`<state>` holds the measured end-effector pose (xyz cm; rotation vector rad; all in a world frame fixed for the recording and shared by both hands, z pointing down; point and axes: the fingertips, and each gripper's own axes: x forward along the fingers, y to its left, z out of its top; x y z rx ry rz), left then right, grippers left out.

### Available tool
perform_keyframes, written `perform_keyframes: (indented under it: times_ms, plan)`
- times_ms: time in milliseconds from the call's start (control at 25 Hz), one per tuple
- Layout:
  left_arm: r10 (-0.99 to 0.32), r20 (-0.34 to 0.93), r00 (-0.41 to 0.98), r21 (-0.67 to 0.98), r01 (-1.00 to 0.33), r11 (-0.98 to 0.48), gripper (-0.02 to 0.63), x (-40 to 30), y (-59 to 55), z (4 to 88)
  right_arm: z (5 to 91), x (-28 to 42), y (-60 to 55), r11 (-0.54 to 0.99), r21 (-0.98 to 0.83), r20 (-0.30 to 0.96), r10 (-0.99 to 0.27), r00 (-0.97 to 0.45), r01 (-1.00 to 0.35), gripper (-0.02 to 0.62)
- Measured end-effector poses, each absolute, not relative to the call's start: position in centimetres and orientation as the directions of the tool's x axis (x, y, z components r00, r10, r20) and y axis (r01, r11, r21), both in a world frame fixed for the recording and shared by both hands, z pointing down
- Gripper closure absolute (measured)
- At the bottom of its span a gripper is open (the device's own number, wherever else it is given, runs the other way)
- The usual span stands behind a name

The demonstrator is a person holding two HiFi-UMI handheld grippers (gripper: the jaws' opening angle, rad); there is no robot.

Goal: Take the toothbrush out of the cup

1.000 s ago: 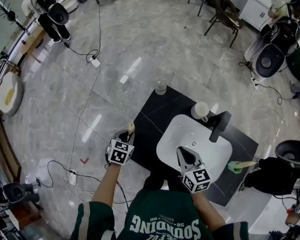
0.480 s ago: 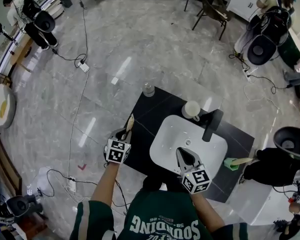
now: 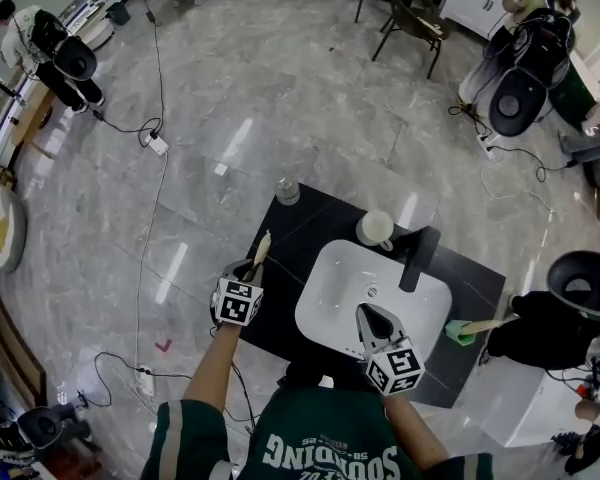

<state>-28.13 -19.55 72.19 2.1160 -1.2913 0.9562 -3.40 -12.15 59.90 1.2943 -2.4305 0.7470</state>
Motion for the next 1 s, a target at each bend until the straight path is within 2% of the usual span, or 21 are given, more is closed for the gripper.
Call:
perform_keyframes:
  times_ms: [760,1000]
  plan:
    - [-0.5,0.843,0.198,-0.059,-0.89,-0.453,0.549,-28.7,-20.9,77.3,60.4,-0.9,-11.6,0.407,-0.294,0.494,-0.71,-0.502,-0.865,0.554]
    - [-0.499,0.84,0.212,-0.048,-0.887,-0.459,0.498,-28.5,-20.8,77.2,60.4,-0.8,-11.4,0.406,-0.295,0.489,-0.713,-0.502,-0.865,0.554]
